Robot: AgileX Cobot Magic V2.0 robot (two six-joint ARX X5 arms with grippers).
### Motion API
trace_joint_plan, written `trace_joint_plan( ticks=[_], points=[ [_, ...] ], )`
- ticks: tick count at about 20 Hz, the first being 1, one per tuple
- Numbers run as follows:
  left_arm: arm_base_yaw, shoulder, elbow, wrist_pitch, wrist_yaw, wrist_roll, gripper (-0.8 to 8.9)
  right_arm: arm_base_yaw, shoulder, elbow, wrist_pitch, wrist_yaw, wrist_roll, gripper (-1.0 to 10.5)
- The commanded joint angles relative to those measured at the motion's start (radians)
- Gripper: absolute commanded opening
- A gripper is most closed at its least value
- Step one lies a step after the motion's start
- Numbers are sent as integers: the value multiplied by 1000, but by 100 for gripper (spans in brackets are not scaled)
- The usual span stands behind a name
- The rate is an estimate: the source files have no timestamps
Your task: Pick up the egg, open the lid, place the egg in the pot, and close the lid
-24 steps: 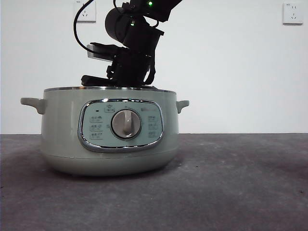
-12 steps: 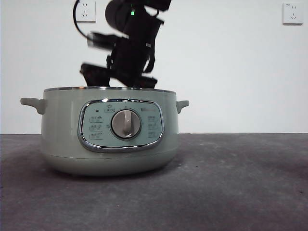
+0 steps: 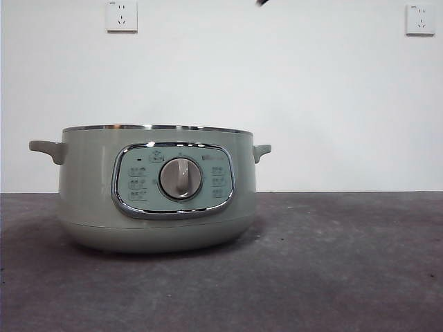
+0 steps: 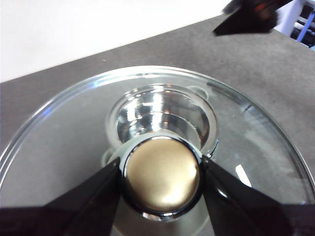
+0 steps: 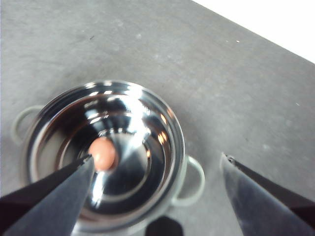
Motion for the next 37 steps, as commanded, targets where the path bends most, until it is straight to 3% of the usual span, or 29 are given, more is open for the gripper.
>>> trace_joint_plan(
  ticks=[1, 9, 15, 20, 24, 37],
  points=[
    [-4, 13, -80, 123, 80, -1, -8, 4, -61, 1, -50, -19, -21, 437],
    [-73, 248, -122, 327, 76, 5, -8, 5, -298, -105, -183, -126, -41, 436],
    [-218, 430, -122, 490, -15, 13, -8, 6, -585, -526, -58, -126, 7, 434],
    [-246, 581, -122, 588, -38, 18, -8, 6, -810, -882, 46, -119, 85, 434],
    [-247, 671, -122, 663, -38, 18, -8, 6, -925, -1037, 73, -106, 145, 434],
    [-244, 768, -123, 673, -89, 21, -8, 6, -1013, -1105, 79, -61, 183, 434]
  ],
)
